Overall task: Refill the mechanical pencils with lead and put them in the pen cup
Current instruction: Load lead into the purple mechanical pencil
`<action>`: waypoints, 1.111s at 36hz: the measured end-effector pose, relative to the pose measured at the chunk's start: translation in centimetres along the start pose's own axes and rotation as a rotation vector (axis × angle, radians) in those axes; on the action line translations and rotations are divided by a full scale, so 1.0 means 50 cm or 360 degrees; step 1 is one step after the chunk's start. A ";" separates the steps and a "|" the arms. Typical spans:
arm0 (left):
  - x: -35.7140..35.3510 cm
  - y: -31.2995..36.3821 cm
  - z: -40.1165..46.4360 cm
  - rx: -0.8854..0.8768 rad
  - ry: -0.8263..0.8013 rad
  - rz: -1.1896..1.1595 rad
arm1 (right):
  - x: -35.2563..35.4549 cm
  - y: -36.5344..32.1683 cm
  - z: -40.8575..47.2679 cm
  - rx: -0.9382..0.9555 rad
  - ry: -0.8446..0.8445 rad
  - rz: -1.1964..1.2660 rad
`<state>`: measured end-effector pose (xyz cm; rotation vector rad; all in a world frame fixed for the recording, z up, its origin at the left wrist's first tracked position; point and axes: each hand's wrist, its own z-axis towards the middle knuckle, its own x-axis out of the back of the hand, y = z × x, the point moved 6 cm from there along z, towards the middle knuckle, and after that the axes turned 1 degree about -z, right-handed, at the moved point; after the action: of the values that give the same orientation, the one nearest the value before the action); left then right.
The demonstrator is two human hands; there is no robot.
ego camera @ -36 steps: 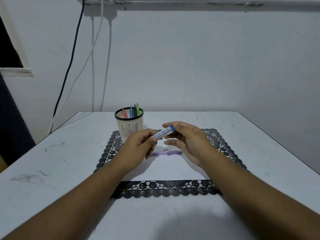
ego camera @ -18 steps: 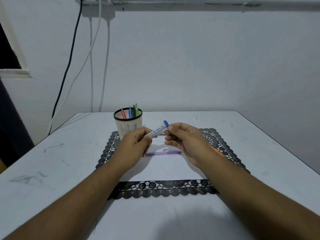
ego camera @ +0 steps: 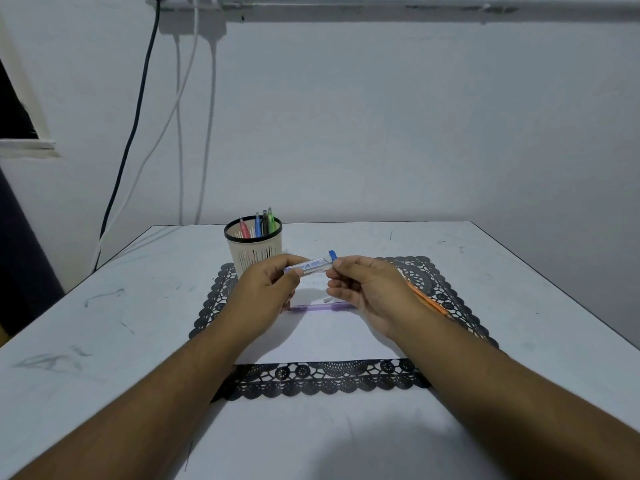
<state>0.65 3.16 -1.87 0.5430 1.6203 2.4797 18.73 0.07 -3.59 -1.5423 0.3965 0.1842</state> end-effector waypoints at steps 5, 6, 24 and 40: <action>0.008 0.012 -0.001 -0.0071 0.0137 -0.0200 | -0.011 0.018 -0.003 -0.0182 -0.0095 0.0044; 0.008 0.015 -0.002 -0.0095 0.0134 -0.0215 | -0.013 0.021 -0.005 -0.0205 -0.0096 0.0089; 0.006 0.022 -0.005 -0.0158 0.0113 -0.0211 | -0.026 0.030 -0.009 -0.0302 -0.0086 0.0330; 0.000 0.033 -0.008 -0.0192 0.0120 -0.0249 | -0.032 0.040 -0.007 -0.0358 -0.0129 0.0417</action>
<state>0.67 2.14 -0.53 0.2988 1.4640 2.4880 16.51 -0.01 -4.85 -1.6933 0.5268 0.5086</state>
